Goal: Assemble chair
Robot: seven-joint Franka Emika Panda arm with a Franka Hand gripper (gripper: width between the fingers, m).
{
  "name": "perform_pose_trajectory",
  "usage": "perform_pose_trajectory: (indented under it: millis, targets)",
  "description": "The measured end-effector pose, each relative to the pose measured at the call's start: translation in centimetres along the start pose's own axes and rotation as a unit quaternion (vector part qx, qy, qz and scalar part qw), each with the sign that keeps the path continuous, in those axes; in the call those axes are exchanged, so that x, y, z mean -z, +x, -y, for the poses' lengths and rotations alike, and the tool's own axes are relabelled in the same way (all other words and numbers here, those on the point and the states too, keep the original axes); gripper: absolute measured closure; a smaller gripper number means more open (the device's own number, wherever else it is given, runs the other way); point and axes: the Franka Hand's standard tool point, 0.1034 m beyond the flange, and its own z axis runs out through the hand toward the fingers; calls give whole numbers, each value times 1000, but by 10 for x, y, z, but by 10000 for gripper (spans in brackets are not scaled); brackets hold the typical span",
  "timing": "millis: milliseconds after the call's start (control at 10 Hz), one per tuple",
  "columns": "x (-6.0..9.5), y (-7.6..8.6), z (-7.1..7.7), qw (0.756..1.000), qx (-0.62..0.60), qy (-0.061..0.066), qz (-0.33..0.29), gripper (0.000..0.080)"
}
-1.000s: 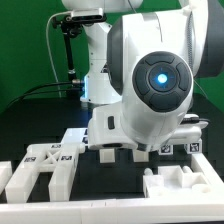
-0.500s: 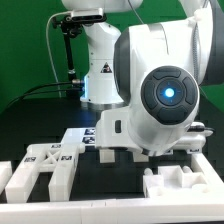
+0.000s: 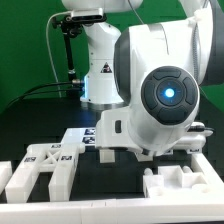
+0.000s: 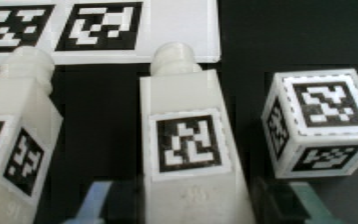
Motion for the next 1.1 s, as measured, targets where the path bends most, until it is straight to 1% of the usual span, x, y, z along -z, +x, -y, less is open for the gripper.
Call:
perform_pose_trajectory:
  millis: [300,400,500,600,700,800,900,1000,1100]
  targets:
    - [0,0,0,1000,0,0,0,515]
    - [3,-3,0,1000,4,0,6,515]
    - [27,-14,-1,1000,14,0,13,515]
    - [56,-21,1,1000,16,2,-4,515]
    - [76,-32,1,1000,13,3,-14,515]
    - [87,-43,1,1000,14,1,-11,515]
    - [86,-33,5,999,18,0,-36,515]
    - [94,-24,8,996,19,4,-89,515]
    - [96,-28,7,992,19,7,-126,515]
